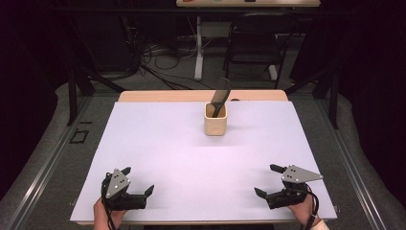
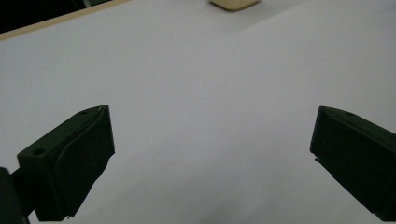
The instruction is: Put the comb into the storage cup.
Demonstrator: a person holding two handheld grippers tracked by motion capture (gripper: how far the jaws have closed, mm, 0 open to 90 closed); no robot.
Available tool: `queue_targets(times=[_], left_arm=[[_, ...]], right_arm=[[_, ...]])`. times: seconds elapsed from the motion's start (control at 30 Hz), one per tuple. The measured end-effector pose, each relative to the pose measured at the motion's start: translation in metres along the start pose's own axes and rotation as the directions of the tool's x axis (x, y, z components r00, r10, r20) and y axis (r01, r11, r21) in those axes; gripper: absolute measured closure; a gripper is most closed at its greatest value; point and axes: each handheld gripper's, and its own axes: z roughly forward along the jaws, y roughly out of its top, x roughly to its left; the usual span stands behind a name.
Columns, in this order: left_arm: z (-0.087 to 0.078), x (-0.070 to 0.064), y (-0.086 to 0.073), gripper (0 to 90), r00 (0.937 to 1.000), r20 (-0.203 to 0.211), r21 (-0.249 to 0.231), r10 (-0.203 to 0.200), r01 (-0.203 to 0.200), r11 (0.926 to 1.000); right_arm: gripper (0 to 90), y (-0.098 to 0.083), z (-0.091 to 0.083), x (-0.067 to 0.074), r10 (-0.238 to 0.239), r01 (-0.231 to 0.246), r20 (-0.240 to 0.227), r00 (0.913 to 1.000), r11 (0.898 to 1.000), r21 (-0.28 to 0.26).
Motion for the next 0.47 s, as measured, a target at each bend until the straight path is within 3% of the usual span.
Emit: queue_targets(times=[0.27, 0.47], left_arm=[[-0.002, 0.0053, -0.0021, 0.0, 0.9999, -0.005, -0.051, -0.011, 0.011, 0.9987], [-0.0012, 0.0062, -0.002, 0.0, 1.0, -0.004, -0.05, -0.001, 0.001, 0.9988]], right_arm=[[0.3, 0.0, 0.0002, 0.0001, -0.006, 0.006, -0.004, 1.0, 1.0, 0.003], [0.3, -0.0001, 0.0009, -0.0004, -0.005, 0.005, -0.001, 1.0, 1.0, 0.001]])
